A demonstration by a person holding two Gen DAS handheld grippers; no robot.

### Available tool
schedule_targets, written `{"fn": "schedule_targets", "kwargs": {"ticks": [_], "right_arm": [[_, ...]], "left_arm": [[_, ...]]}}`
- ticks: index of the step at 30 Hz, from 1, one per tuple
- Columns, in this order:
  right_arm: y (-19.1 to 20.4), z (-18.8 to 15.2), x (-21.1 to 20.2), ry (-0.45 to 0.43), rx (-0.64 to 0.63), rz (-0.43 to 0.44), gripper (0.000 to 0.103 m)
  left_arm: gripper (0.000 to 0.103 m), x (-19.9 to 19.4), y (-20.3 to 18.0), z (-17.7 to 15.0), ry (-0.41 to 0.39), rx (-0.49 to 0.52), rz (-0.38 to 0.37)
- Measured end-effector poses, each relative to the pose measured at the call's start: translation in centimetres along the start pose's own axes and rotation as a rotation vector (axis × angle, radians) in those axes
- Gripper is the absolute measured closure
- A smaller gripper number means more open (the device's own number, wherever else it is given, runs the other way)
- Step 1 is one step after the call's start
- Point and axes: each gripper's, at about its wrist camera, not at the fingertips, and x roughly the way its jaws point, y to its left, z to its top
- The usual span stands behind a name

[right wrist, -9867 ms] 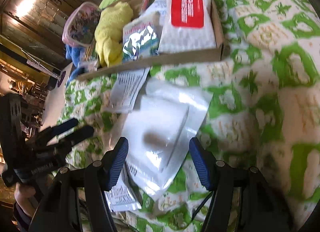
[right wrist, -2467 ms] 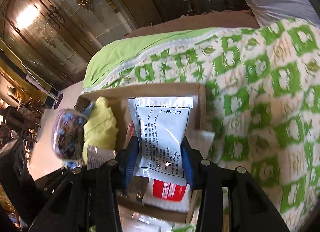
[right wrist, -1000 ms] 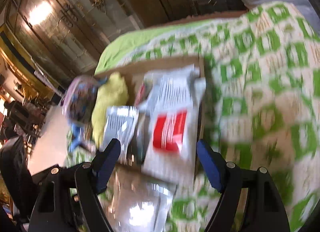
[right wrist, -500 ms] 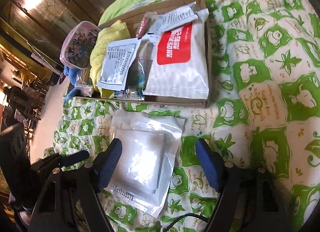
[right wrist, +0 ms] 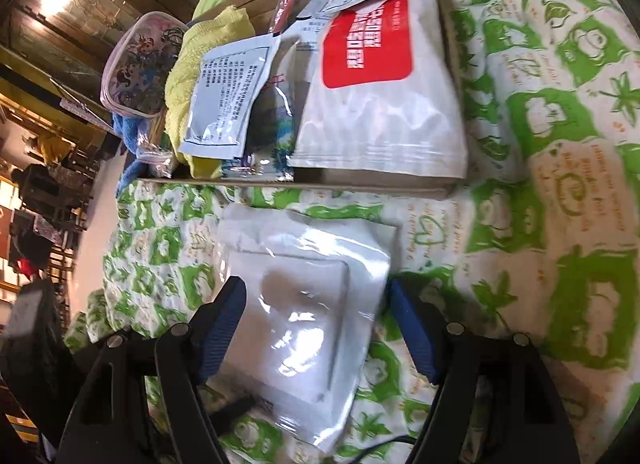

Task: Organize soft objects
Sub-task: 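Grasp the white pad packets with both tools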

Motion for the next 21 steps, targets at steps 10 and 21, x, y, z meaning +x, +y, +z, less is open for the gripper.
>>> {"fn": "schedule_targets", "kwargs": {"ticks": [10, 21], "right_arm": [[-0.6, -0.2, -0.5, -0.018, 0.037, -0.007, 0.074], [0.0, -0.5, -0.5, -0.015, 0.033, 0.057, 0.093]], "left_arm": [[0.014, 2.4, -5.0, 0.3, 0.004, 0.182, 0.14], [0.072, 0.7, -5.6, 1.0, -0.074, 0.17, 0.06]]}}
